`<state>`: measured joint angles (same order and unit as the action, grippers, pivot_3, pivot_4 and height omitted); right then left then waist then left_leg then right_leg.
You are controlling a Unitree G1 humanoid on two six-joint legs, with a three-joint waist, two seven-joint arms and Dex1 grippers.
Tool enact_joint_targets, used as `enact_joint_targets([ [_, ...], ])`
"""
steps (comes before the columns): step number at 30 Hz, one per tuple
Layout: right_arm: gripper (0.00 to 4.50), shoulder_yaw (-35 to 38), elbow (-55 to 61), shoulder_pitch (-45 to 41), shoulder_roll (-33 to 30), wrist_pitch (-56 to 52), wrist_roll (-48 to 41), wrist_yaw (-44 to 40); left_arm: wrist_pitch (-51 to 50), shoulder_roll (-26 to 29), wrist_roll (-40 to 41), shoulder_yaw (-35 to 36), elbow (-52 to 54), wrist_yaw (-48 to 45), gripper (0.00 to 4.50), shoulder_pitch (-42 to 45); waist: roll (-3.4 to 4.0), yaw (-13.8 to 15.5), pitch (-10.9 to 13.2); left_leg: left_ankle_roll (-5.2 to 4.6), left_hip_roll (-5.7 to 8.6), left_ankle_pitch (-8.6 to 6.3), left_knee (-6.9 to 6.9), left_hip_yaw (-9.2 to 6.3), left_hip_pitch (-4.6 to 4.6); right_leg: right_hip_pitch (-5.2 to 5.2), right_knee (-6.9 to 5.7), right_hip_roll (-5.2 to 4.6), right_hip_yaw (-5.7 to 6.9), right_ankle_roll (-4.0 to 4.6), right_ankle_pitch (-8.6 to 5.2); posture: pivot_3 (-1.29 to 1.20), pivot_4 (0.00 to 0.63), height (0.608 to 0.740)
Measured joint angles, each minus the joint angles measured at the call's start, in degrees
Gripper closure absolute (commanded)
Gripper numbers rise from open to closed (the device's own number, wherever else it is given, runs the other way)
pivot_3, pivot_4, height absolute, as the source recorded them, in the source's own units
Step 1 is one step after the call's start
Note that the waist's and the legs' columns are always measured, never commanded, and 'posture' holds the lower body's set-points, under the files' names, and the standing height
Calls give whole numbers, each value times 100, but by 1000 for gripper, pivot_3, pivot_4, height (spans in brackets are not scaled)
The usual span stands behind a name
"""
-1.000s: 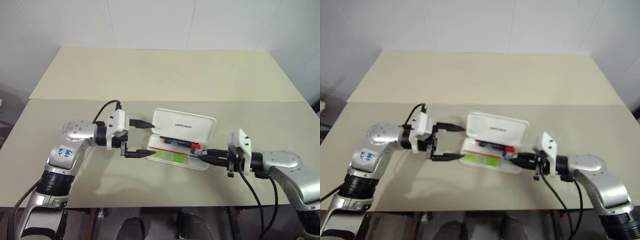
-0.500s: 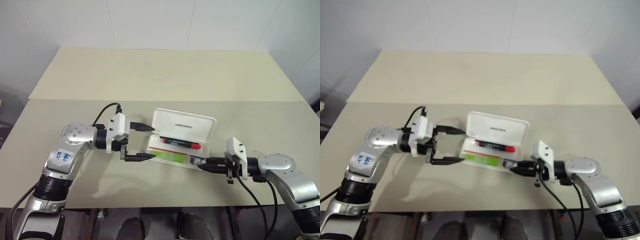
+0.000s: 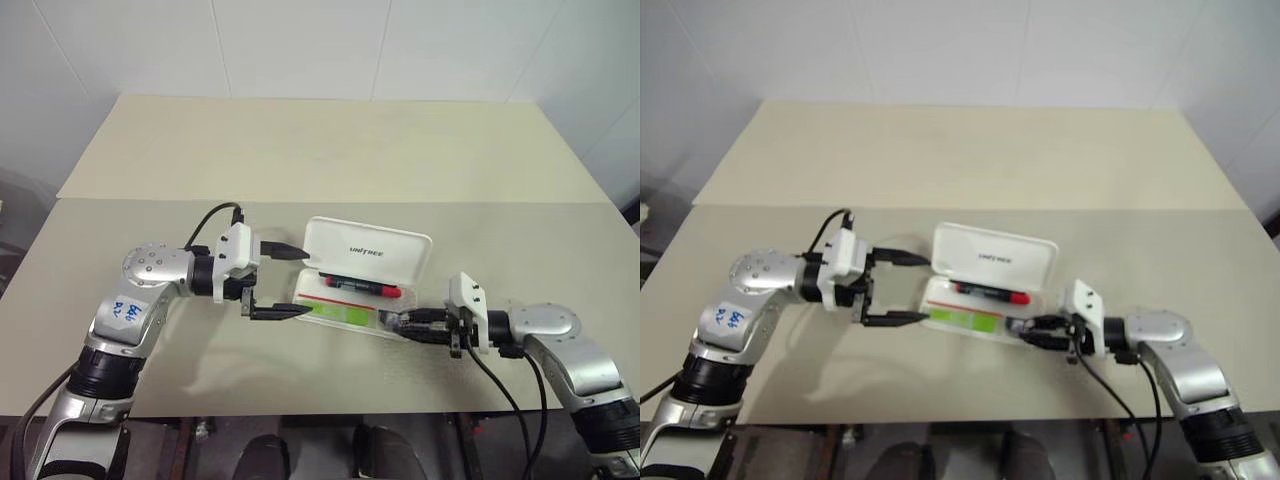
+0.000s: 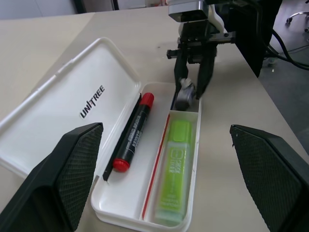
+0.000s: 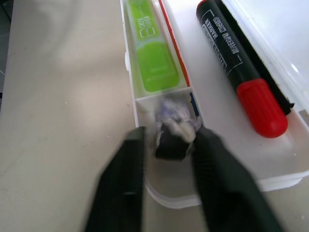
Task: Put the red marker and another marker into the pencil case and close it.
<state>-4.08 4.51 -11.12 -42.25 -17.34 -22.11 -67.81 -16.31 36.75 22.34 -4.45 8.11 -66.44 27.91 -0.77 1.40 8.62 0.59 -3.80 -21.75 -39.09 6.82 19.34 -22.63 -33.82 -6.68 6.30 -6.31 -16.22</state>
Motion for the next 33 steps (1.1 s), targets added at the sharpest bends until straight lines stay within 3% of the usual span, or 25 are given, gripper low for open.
enact_joint_targets([
  [4, 532, 0, 69, 8, 1, -9, 0, -11, 5, -8, -1, 0, -4, 16, 0, 33, 0, -8, 0, 0, 0, 0, -1, 3, -1, 0, 1, 0, 0, 0, 0, 0, 150, 740],
  [6, 15, 0, 100, 10, 0, -9, 3, 0, 9, -24, -2, -1, -18, 23, 0, 43, 0, -7, 0, 0, 0, 0, 0, 2, -2, 0, -1, 0, 0, 0, 0, 0, 150, 740],
  [10, 15, 91, 289, 25, -2, -31, -30, 112, 11, -55, -3, -2, -54, 40, 0, 76, 0, -6, 0, 1, 0, 1, -1, 1, -3, 0, -2, 0, 0, 0, 0, 0, 150, 740],
  [22, 15, 1425, 1706, 764, -274, -759, -1009, 540, 105, -40, -16, 60, -215, 138, 0, 72, 0, 9, 1, 3, 1, -5, 1, -2, 3, -1, 4, 0, 1, 0, 0, 0, 150, 740],
  [32, 15, 2267, 1478, 750, -448, -771, -1241, 637, 409, 49, -29, 589, -664, 341, 0, -195, 0, -1, 0, 3, -1, -5, 3, -3, -6, 0, -1, 2, 0, 0, 0, 0, 150, 740],
  [33, 3, 2267, 1477, 750, -462, -771, -1255, 615, 434, 62, -27, 610, -676, 336, 184, -225, 0, 0, 0, 3, -1, -5, 3, -3, -6, 0, -1, 1, -1, 0, 0, 0, 150, 740],
])
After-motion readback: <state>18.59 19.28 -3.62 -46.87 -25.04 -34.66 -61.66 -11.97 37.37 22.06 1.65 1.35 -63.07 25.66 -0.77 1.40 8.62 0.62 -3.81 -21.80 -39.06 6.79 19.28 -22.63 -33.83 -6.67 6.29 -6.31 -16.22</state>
